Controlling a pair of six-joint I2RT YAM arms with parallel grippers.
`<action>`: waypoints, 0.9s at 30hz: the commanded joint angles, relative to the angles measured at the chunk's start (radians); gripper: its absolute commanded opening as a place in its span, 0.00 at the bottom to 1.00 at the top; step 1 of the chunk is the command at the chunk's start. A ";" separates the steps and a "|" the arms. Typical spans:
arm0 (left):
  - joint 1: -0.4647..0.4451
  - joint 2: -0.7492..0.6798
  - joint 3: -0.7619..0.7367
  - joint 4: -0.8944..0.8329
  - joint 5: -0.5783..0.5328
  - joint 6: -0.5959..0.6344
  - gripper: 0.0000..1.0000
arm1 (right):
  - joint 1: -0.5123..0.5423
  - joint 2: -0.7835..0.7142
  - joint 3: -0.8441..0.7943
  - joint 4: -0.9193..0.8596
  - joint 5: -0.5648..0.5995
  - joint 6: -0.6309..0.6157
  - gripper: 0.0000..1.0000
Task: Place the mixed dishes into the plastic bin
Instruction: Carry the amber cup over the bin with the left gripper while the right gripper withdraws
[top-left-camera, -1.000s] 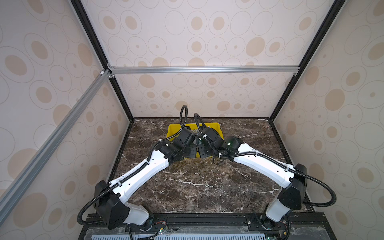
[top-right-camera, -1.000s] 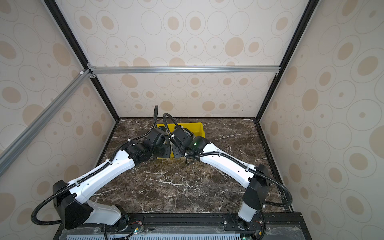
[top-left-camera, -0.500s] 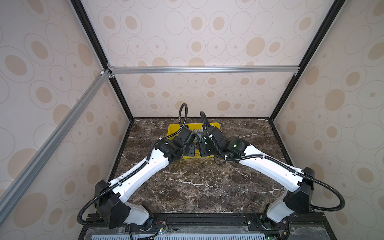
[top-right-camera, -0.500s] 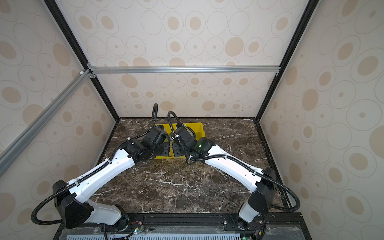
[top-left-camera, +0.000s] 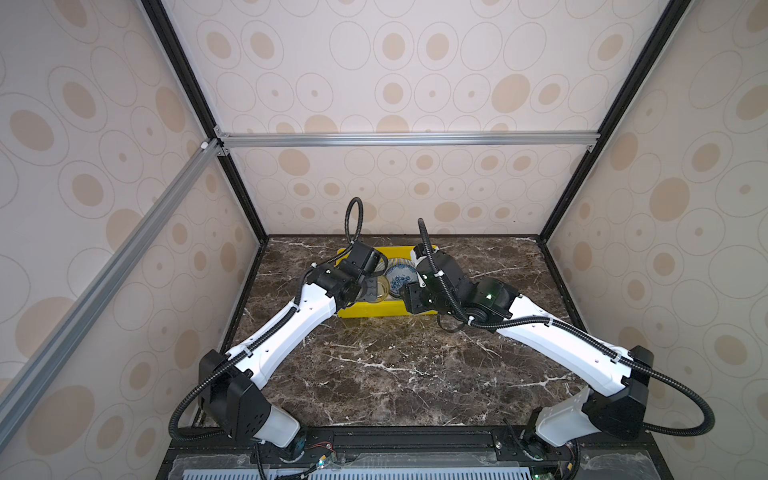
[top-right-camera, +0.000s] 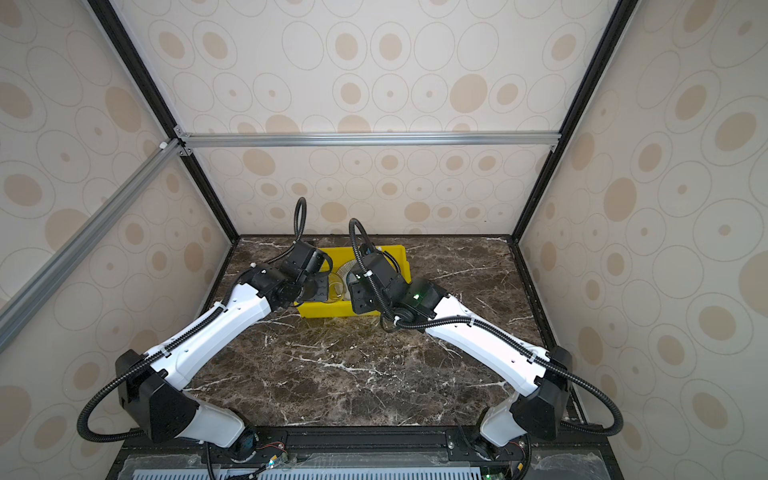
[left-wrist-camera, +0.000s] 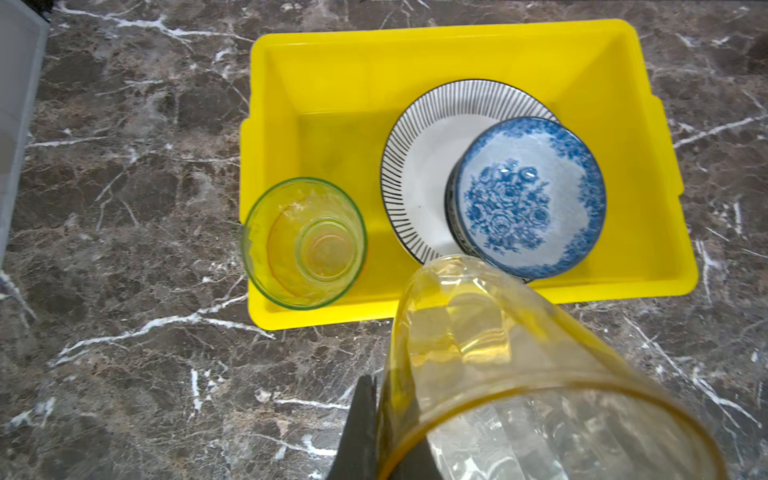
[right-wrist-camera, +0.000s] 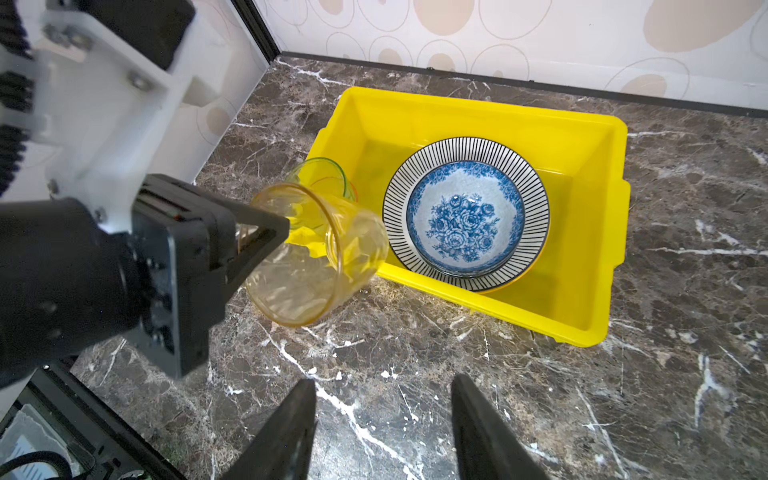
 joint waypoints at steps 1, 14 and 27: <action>0.042 -0.010 0.082 -0.033 -0.009 0.043 0.00 | 0.004 -0.052 -0.008 -0.009 0.042 -0.034 0.57; 0.213 0.010 0.137 -0.047 0.049 0.117 0.00 | -0.131 -0.163 -0.095 -0.026 0.085 -0.066 0.65; 0.257 0.087 0.116 -0.034 0.099 0.144 0.00 | -0.330 -0.264 -0.195 -0.035 0.058 -0.068 0.67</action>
